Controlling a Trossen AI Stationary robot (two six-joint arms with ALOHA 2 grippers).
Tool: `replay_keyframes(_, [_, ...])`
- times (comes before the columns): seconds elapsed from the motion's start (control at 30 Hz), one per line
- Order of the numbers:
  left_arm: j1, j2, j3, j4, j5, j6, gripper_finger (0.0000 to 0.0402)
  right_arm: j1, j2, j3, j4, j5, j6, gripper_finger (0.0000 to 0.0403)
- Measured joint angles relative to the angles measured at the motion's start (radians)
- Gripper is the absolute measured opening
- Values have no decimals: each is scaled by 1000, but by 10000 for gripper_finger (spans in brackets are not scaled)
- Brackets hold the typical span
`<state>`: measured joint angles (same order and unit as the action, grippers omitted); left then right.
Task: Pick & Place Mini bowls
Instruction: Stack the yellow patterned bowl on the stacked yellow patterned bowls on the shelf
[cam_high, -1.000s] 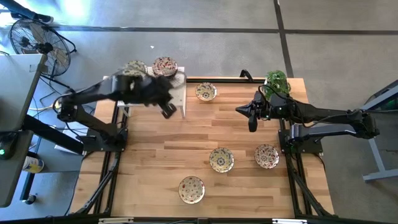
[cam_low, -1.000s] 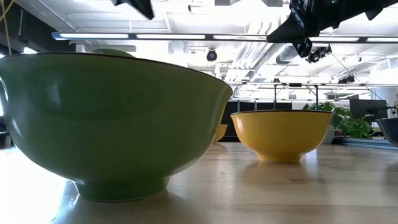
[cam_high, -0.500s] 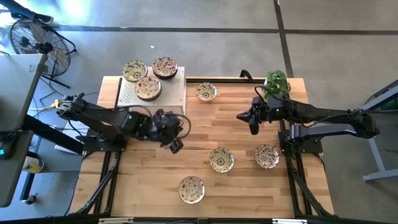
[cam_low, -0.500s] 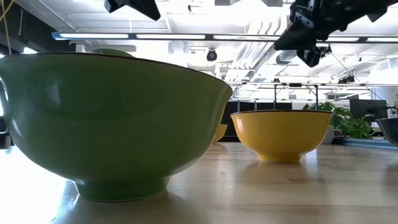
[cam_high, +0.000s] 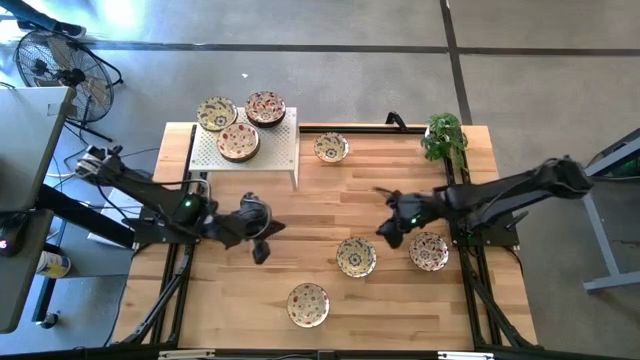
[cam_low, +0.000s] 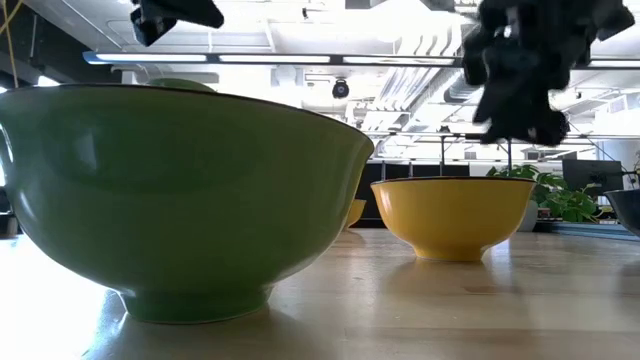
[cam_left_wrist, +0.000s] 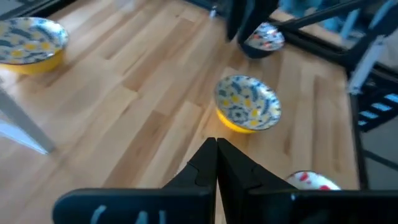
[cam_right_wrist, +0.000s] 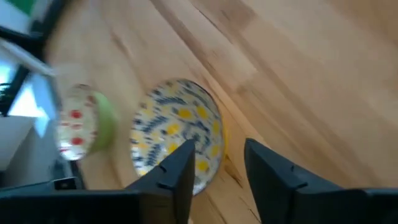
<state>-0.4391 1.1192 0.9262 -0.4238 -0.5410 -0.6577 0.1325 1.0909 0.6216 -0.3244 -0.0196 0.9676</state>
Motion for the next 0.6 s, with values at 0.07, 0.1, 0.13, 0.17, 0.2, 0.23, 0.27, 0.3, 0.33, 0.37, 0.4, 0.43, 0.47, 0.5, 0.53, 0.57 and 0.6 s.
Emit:
replay_keyframes(0.07, [-17, -29, -36, 14, 1, -2, 0, 13, 57, 0, 10, 1, 50, 141])
replay_keyframes(0.1, [-27, -42, -47, 6, 1, -2, 0, 18, 83, 0, 25, -1, 64, 147])
replay_keyframes(0.13, [-34, -49, -52, 12, 1, -1, 0, 25, 106, 0, 38, -1, 72, 152])
replay_keyframes(0.17, [-39, -55, -56, 17, 1, -2, 0, 30, 129, 0, 52, -4, 75, 158])
replay_keyframes(0.2, [-42, -61, -62, 8, 2, -1, 0, 33, 153, 0, 74, -7, 76, 162])
replay_keyframes(0.23, [-42, -63, -67, -4, 8, 5, 0, 36, 173, 0, 101, -10, 78, 166])
replay_keyframes(0.27, [-42, -63, -67, -4, 21, 8, 0, 40, 190, 0, 124, -13, 84, 168])
replay_keyframes(0.3, [-41, -62, -67, 2, 38, 19, 0, 42, 208, 0, 144, -13, 90, 169])
replay_keyframes(0.33, [-40, -62, -67, -2, 49, 27, 0, 43, 226, 0, 166, -13, 100, 168])
replay_keyframes(0.37, [-39, -63, -67, -6, 63, 37, 0, 45, 241, 1, 181, -14, 106, 166])
replay_keyframes(0.4, [-40, -63, -67, -6, 71, 45, 0, 47, 257, 2, 185, -15, 109, 163])
replay_keyframes(0.43, [-40, -63, -67, -6, 91, 50, 0, 47, 275, 1, 185, -16, 109, 159])
replay_keyframes(0.47, [-40, -63, -67, -10, 107, 54, 0, 47, 292, 0, 193, -16, 109, 154])
replay_keyframes(0.5, [-40, -63, -67, -16, 117, 59, 0, 49, 307, 0, 207, -16, 109, 148])
replay_keyframes(0.53, [-40, -63, -67, -21, 123, 63, 0, 51, 322, 0, 224, -16, 108, 141])
replay_keyframes(0.57, [-40, -63, -66, -22, 131, 67, 0, 52, 338, 0, 242, -16, 107, 134])
replay_keyframes(0.6, [-40, -63, -66, -27, 134, 73, 0, 52, 354, 0, 265, -17, 107, 127])
